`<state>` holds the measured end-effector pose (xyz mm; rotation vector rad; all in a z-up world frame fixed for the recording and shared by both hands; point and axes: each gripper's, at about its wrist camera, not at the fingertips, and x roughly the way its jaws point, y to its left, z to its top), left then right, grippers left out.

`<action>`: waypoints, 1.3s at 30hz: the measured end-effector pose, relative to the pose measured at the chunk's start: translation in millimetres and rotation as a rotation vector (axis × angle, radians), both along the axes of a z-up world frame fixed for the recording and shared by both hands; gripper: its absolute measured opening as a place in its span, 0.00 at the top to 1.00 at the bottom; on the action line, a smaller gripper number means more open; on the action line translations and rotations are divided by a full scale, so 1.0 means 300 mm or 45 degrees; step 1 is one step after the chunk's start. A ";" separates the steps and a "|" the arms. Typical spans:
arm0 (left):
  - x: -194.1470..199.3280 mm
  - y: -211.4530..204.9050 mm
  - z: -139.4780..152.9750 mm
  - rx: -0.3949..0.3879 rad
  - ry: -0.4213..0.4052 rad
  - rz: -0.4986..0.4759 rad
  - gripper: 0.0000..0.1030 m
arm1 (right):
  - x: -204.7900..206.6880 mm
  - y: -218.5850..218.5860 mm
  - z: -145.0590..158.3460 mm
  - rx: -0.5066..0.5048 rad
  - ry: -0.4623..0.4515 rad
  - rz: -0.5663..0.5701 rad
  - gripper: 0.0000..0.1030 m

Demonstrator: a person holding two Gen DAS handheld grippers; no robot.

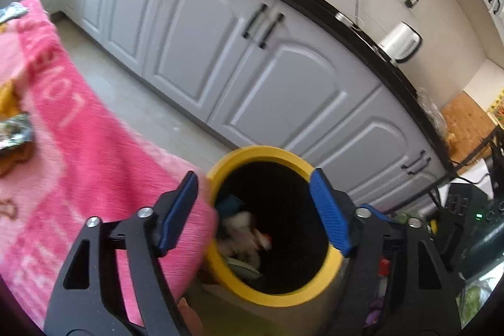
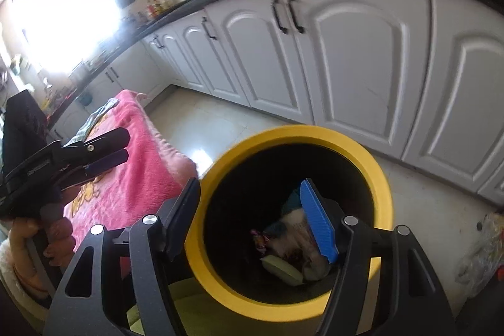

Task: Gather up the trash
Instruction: 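Carry both items over the yellow bin and open both tools to drop them, then move both tools back over the blanket toward the last two wrappers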

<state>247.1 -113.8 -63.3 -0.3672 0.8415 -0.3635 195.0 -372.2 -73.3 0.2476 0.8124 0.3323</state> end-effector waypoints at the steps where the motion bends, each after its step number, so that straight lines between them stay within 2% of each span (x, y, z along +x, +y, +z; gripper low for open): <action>1: -0.004 0.019 0.003 0.005 -0.009 0.019 0.28 | 0.002 0.017 0.009 -0.006 -0.013 0.017 0.36; 4: -0.017 0.113 0.017 0.004 -0.027 0.092 0.23 | 0.004 0.089 0.045 -0.034 -0.069 0.079 0.32; 8: -0.048 0.246 0.047 0.056 -0.091 0.209 0.17 | -0.002 0.201 0.093 -0.064 -0.143 0.169 0.28; 12: -0.075 0.387 0.080 0.078 -0.141 0.327 0.12 | 0.010 0.296 0.114 -0.071 -0.162 0.233 0.26; 16: -0.100 0.523 0.098 0.057 -0.151 0.431 0.12 | 0.028 0.399 0.127 -0.075 -0.165 0.287 0.25; 23: -0.142 0.733 0.091 0.023 -0.134 0.589 0.11 | 0.063 0.625 0.142 -0.110 -0.192 0.410 0.25; 31: -0.171 0.886 0.063 0.007 -0.099 0.693 0.11 | 0.112 0.851 0.118 -0.124 -0.174 0.510 0.25; 39: -0.149 1.021 -0.017 -0.108 0.009 0.780 0.11 | 0.165 1.026 0.040 -0.217 -0.122 0.585 0.25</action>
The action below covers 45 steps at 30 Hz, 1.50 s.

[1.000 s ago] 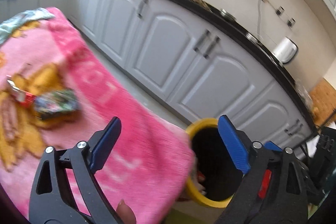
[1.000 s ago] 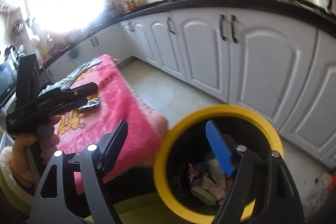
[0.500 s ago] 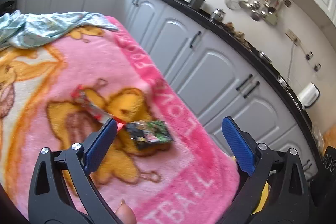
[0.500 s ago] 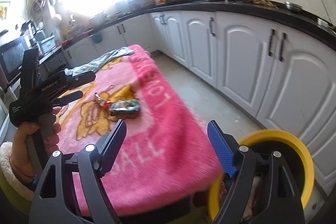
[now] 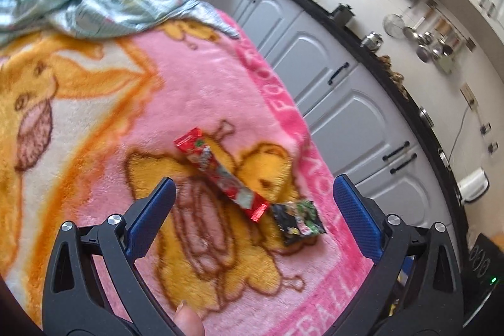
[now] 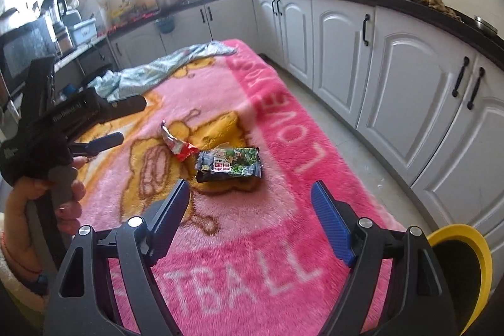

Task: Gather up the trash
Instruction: 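Move both tools back over the blanket toward the last two wrappers, then grasp the red candy stick with the left tool while the right tool grasps the green wrapper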

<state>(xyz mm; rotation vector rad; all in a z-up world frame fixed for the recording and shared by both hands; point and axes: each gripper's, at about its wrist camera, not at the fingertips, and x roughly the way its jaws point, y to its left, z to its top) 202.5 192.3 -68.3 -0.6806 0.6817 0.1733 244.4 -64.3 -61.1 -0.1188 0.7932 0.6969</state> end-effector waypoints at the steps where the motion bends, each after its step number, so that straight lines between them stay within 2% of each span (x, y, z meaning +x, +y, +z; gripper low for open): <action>1: 0.008 0.014 -0.014 -0.024 0.013 0.004 0.11 | 0.012 0.015 -0.013 -0.011 0.009 0.000 0.25; 4: 0.029 0.049 -0.052 -0.097 0.048 0.023 0.12 | 0.057 0.060 -0.051 -0.027 0.053 -0.008 0.26; 7: 0.054 0.084 -0.096 -0.196 0.077 0.047 0.21 | 0.112 0.101 -0.089 -0.017 0.125 -0.013 0.32; 9: 0.069 0.100 -0.122 -0.249 0.099 0.064 0.31 | 0.145 0.127 -0.113 -0.020 0.158 -0.022 0.34; 13: 0.098 0.123 -0.169 -0.320 0.143 0.111 0.40 | 0.205 0.175 -0.168 -0.055 0.211 -0.049 0.37; 15: 0.107 0.126 -0.178 -0.308 0.153 0.137 0.48 | 0.218 0.191 -0.201 -0.082 0.249 -0.046 0.49; 16: 0.109 0.124 -0.179 -0.298 0.157 0.144 0.49 | 0.216 0.192 -0.212 -0.081 0.243 -0.048 0.50; 17: 0.112 0.123 -0.180 -0.280 0.164 0.152 0.55 | 0.210 0.191 -0.212 -0.086 0.222 -0.058 0.61; 18: 0.115 0.122 -0.182 -0.260 0.174 0.161 0.66 | 0.207 0.188 -0.212 -0.086 0.216 -0.061 0.76; 19: 0.117 0.122 -0.185 -0.228 0.190 0.174 0.71 | 0.202 0.183 -0.213 -0.076 0.223 -0.057 0.85; 20: 0.115 0.121 -0.187 -0.210 0.192 0.178 0.75 | 0.197 0.178 -0.215 -0.082 0.225 -0.054 0.91; 22: 0.112 0.122 -0.189 -0.183 0.190 0.170 0.78 | 0.181 0.168 -0.215 -0.082 0.218 -0.031 0.95; 23: 0.108 0.121 -0.189 -0.169 0.191 0.165 0.81 | 0.167 0.160 -0.215 -0.082 0.215 -0.019 0.99; 24: 0.104 0.121 -0.191 -0.156 0.197 0.164 0.85 | 0.157 0.153 -0.216 -0.077 0.223 -0.012 0.99; 31: 0.053 0.113 -0.188 -0.162 0.154 0.096 0.91 | 0.084 0.084 -0.206 -0.019 0.262 0.035 0.99; 32: 0.042 0.109 -0.185 -0.168 0.144 0.083 0.95 | 0.079 0.079 -0.202 -0.016 0.261 0.041 0.99; 36: -0.001 0.085 -0.154 -0.149 0.101 0.058 0.97 | 0.037 0.056 -0.163 0.039 0.229 0.078 0.99; 38: -0.019 0.073 -0.132 -0.134 0.078 0.043 0.97 | 0.042 0.057 -0.151 0.069 0.218 0.081 0.79; 39: -0.031 0.068 -0.114 -0.120 0.061 0.036 0.97 | 0.043 0.060 -0.143 0.058 0.190 0.054 0.52; 40: -0.037 0.065 -0.098 -0.109 0.046 0.032 0.97 | 0.042 0.064 -0.135 0.059 0.160 0.035 0.40; 42: -0.057 0.062 -0.063 -0.093 0.012 0.023 0.97 | 0.041 0.086 -0.124 0.085 0.138 0.057 0.40; 45: -0.078 0.055 0.010 -0.070 -0.052 -0.006 0.97 | 0.044 0.166 -0.131 0.043 0.105 0.099 0.29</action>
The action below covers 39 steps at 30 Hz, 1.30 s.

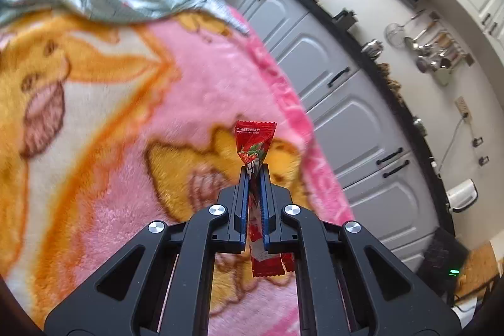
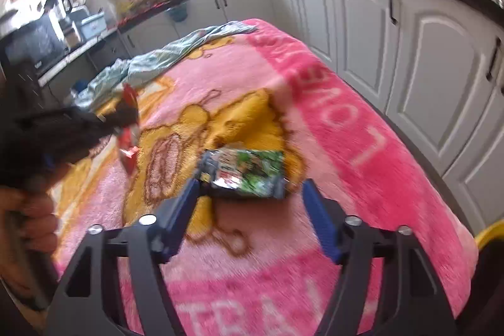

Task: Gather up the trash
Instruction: 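Grasp the red candy stick with the left tool while the right tool grasps the green wrapper, then carry both items over the yellow bin and open both tools to drop them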

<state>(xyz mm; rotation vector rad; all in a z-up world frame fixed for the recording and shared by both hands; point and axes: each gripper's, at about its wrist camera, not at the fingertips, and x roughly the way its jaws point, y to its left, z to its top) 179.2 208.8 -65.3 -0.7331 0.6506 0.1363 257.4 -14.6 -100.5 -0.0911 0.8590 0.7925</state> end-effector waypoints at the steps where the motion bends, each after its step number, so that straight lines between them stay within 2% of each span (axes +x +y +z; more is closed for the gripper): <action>1: -0.005 -0.004 0.026 0.014 -0.020 -0.009 0.97 | 0.006 0.025 -0.005 -0.018 -0.008 0.000 0.29; 4: -0.025 -0.021 0.083 0.037 -0.074 -0.033 0.97 | 0.040 0.101 -0.035 -0.057 0.027 -0.003 0.23; 7: -0.038 -0.041 0.133 0.056 -0.117 -0.063 0.97 | 0.055 0.159 -0.070 -0.125 0.036 -0.026 0.22; 8: -0.040 -0.047 0.147 0.061 -0.127 -0.076 0.97 | 0.056 0.173 -0.084 -0.160 0.025 -0.040 0.27; 10: -0.038 -0.064 0.167 0.072 -0.140 -0.099 0.97 | 0.054 0.165 -0.089 -0.171 -0.009 -0.065 0.54; 11: -0.036 -0.076 0.177 0.081 -0.146 -0.112 0.97 | 0.061 0.143 -0.086 -0.141 0.004 -0.068 0.63; 12: -0.035 -0.088 0.182 0.085 -0.150 -0.125 0.97 | 0.070 0.124 -0.085 -0.116 0.021 -0.069 0.79; 13: -0.032 -0.103 0.188 0.090 -0.156 -0.143 0.97 | 0.081 0.094 -0.082 -0.088 0.042 -0.075 0.89; 14: -0.029 -0.118 0.193 0.089 -0.161 -0.155 0.97 | 0.088 0.060 -0.076 -0.056 0.053 -0.083 0.90; 20: 0.007 -0.241 0.215 0.103 -0.179 -0.256 0.97 | 0.050 -0.168 0.028 0.065 0.007 -0.095 0.91; 27: 0.097 -0.487 0.231 0.135 -0.191 -0.427 0.97 | -0.015 -0.527 0.146 0.086 -0.030 -0.210 0.91; 33: 0.158 -0.733 0.228 0.165 -0.198 -0.584 0.97 | -0.088 -0.796 0.155 0.034 -0.024 -0.326 0.91; 39: 0.207 -0.955 0.197 0.192 -0.178 -0.717 0.97 | -0.139 -1.009 0.119 0.010 -0.010 -0.443 0.91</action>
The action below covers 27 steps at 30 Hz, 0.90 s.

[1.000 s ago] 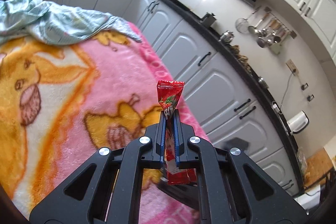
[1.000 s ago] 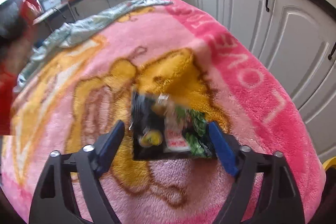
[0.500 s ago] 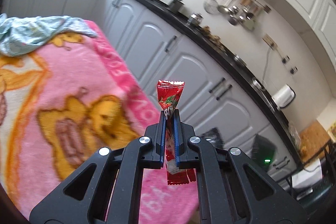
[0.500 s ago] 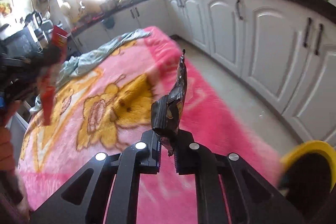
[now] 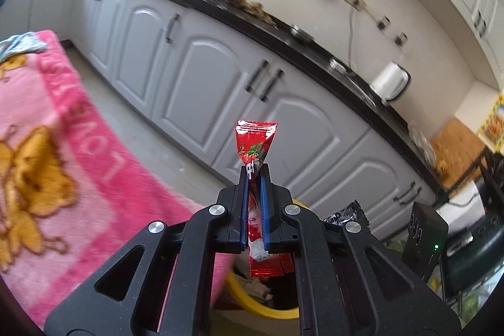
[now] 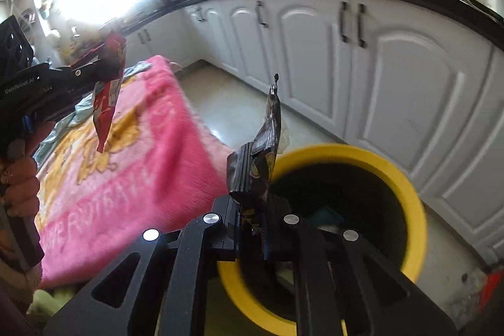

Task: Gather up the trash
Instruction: 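Carry both items over the yellow bin and open both tools to drop them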

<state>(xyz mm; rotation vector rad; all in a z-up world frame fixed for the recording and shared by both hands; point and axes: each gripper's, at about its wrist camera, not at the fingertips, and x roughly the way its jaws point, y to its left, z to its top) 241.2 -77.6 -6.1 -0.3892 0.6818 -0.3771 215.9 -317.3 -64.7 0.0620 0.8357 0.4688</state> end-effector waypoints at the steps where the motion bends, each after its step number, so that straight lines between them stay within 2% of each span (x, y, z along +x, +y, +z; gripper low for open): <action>1: 0.006 -0.038 -0.010 0.007 0.006 -0.020 0.97 | -0.007 -0.027 -0.010 -0.001 0.006 -0.014 0.91; 9: 0.042 -0.250 -0.096 0.072 0.054 -0.143 0.97 | -0.026 -0.144 -0.107 0.022 0.073 -0.086 0.91; 14: 0.056 -0.314 -0.147 0.104 0.081 -0.176 0.96 | -0.019 -0.159 -0.144 0.035 0.111 -0.098 0.87; 15: 0.060 -0.323 -0.160 0.108 0.090 -0.186 0.96 | -0.015 -0.167 -0.149 0.035 0.119 -0.102 0.77; 16: 0.060 -0.331 -0.169 0.109 0.099 -0.195 0.95 | -0.015 -0.172 -0.154 0.032 0.123 -0.114 0.61; 17: 0.064 -0.338 -0.181 0.110 0.113 -0.204 0.86 | -0.017 -0.181 -0.158 0.032 0.122 -0.133 0.54; 18: 0.070 -0.339 -0.185 0.112 0.120 -0.203 0.69 | -0.020 -0.189 -0.158 0.036 0.121 -0.142 0.50; 20: 0.072 -0.337 -0.202 0.106 0.133 -0.205 0.54 | -0.024 -0.208 -0.158 0.046 0.120 -0.160 0.47; 22: 0.069 -0.331 -0.211 0.098 0.152 -0.205 0.51 | -0.034 -0.226 -0.151 0.044 0.114 -0.182 0.41; 24: 0.062 -0.318 -0.211 0.095 0.157 -0.202 0.37 | -0.050 -0.245 -0.140 0.046 0.103 -0.200 0.40; 26: 0.051 -0.303 -0.202 0.089 0.153 -0.201 0.35 | -0.078 -0.260 -0.117 0.043 0.079 -0.217 0.36; 27: 0.044 -0.293 -0.194 0.089 0.149 -0.193 0.29 | -0.092 -0.264 -0.109 0.039 0.065 -0.225 0.32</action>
